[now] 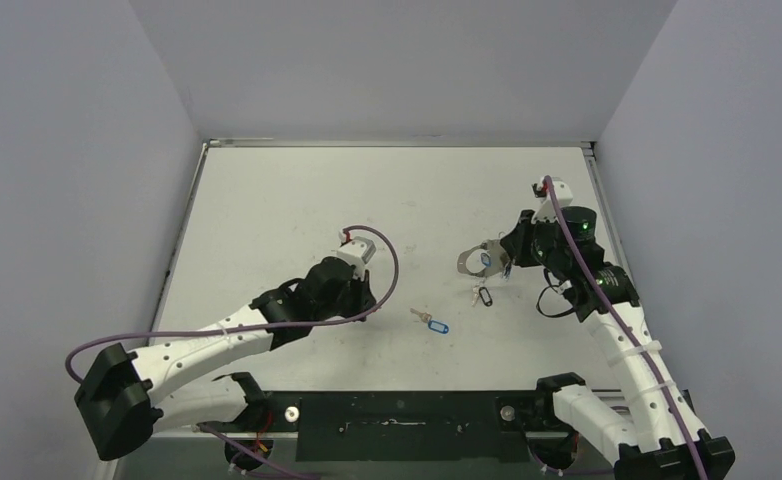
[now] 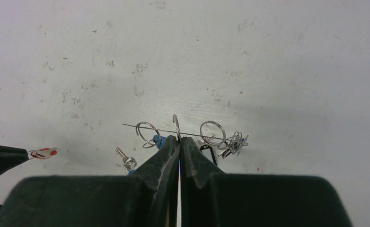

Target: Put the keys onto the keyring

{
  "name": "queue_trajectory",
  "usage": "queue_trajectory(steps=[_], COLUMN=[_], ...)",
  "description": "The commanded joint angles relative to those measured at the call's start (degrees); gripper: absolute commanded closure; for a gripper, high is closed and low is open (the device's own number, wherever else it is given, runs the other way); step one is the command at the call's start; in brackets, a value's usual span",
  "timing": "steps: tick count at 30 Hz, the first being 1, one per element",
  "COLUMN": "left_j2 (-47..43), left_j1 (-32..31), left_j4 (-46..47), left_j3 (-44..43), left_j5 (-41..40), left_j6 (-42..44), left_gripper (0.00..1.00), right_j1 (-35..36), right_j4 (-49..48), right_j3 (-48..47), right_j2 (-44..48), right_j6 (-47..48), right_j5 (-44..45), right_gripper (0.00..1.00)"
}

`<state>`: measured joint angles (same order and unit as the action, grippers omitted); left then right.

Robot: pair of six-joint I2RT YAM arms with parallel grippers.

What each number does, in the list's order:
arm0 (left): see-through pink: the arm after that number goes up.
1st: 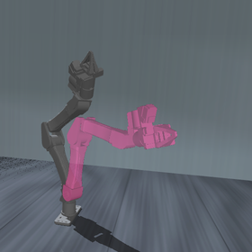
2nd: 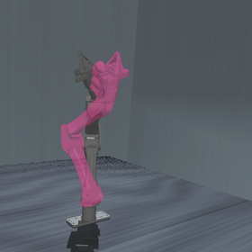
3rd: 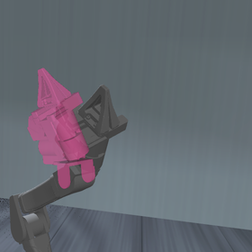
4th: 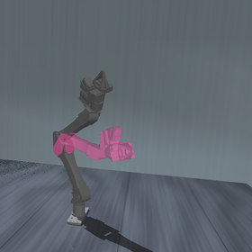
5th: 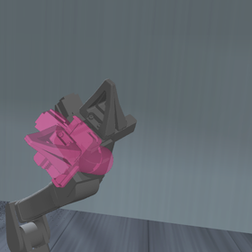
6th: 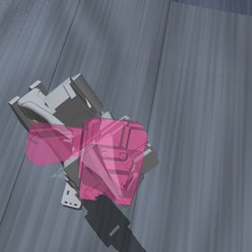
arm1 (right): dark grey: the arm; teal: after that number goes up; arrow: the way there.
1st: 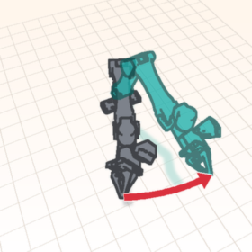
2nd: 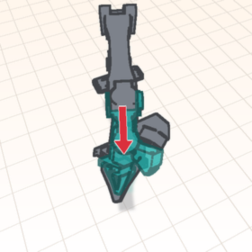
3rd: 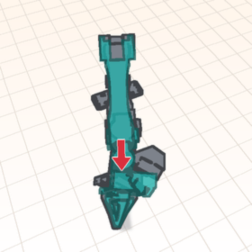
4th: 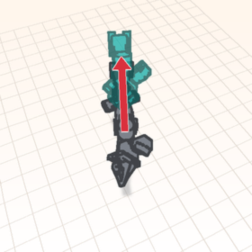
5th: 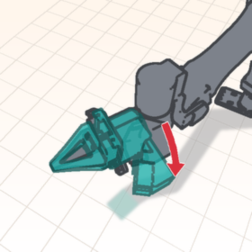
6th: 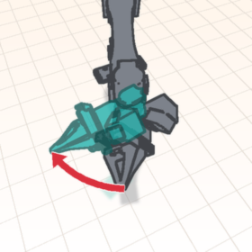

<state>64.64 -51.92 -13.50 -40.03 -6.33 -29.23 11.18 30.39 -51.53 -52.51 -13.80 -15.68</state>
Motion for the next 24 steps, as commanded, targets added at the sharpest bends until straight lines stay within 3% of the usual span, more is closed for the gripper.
queue_trajectory(steps=[1,13,24], left_j2=[-5.23,-15.76,-22.42], left_j1=[0.21,0.23,0.20], left_j4=[2.70,5.82,8.42], left_j3=[1.79,7.26,11.64], left_j5=[-1.57,-2.45,-0.96], left_j6=[3.97,5.33,3.65], left_gripper=[1.00,1.00,1.00], right_j1=[-0.46,1.25,20.50], right_j4=[0.01,1.69,-3.15], right_j3=[-3.90,-9.69,-9.54], right_j2=[1.27,-0.36,-3.57], right_j6=[0.61,0.63,-2.54], right_j5=[-1.01,-16.94,-10.65], right_gripper=[1.00,1.00,1.00])
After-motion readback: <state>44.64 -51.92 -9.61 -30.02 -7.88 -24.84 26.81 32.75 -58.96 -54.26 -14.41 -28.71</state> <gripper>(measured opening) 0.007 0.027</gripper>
